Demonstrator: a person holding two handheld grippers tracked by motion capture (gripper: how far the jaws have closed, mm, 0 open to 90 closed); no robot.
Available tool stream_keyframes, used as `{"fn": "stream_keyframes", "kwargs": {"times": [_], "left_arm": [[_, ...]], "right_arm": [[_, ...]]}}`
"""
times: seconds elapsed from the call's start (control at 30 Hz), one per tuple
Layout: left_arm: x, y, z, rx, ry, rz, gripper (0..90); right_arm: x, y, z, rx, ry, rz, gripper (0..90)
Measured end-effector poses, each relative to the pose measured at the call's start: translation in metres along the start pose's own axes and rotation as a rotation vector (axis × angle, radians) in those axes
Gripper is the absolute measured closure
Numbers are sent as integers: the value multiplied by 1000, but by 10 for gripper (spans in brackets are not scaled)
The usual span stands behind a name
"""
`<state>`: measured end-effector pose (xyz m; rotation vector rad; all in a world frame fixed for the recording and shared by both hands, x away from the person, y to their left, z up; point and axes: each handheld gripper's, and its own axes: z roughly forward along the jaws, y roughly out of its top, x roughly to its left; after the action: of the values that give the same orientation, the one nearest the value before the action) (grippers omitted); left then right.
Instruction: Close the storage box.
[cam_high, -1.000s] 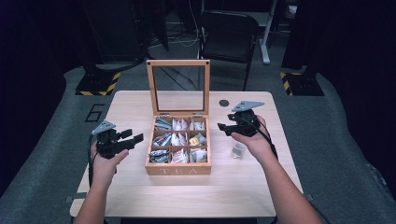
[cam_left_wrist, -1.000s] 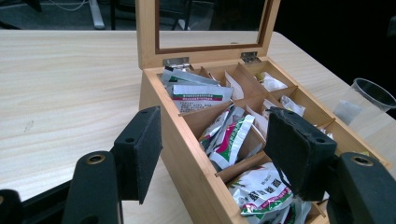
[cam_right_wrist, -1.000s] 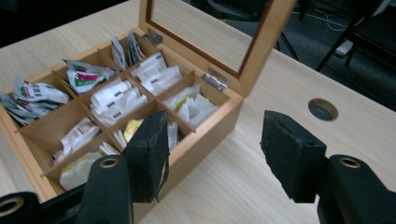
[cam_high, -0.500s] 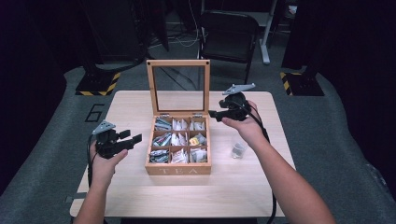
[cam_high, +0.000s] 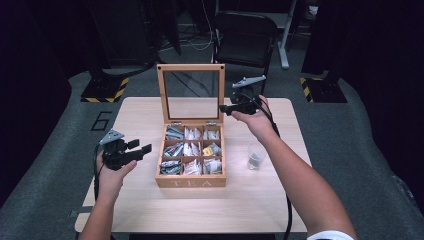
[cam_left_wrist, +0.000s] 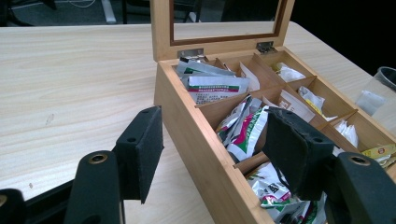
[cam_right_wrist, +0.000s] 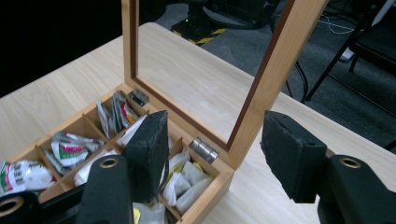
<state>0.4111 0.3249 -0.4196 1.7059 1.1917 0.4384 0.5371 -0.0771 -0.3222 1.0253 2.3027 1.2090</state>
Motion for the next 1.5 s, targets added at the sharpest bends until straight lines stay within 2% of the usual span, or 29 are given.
{"fn": "stream_keyframes", "kwargs": {"times": [0.07, 0.13, 0.27, 0.47, 0.67, 0.73, 0.8, 0.83, 0.93, 0.97, 1.13, 1.23, 1.5], "left_arm": [[0, 0, 0, 2, -2, -1, 373], [1, 0, 0, 4, 0, -1, 372], [1, -1, 2, 4, 1, -4, 373], [1, 0, 0, 1, 3, 1, 373], [4, 0, -2, -4, 7, -6, 373], [5, 0, -2, -7, 8, -10, 373], [5, 0, -3, -6, 10, -13, 373], [5, 0, -3, -5, 10, -12, 373], [4, -1, -3, -3, 10, -6, 373], [4, -1, -3, -3, 11, -5, 373], [5, -2, -5, -11, 24, -6, 373], [7, -2, -6, -12, 28, -4, 373], [9, -2, -7, -10, 33, -5, 373]], "right_arm": [[-2, 3, 3, -3, 3, 10, 409], [-3, 7, 6, 1, -11, 5, 409], [-6, 13, 12, -7, -10, -1, 412], [-12, 15, 26, -1, -20, 26, 412], [-17, 12, 42, 27, -42, 30, 412], [-19, 10, 46, 29, -48, 13, 412], [-21, 7, 50, 39, -47, 34, 412], [-23, 6, 52, 38, -50, 19, 412], [-28, 3, 57, 49, -64, 31, 412], [-28, 2, 58, 55, -70, 50, 411], [-34, 0, 66, 59, -66, 39, 411], [-34, -2, 71, 74, -65, 51, 410], [-37, -2, 79, 52, -74, 64, 404]]}}
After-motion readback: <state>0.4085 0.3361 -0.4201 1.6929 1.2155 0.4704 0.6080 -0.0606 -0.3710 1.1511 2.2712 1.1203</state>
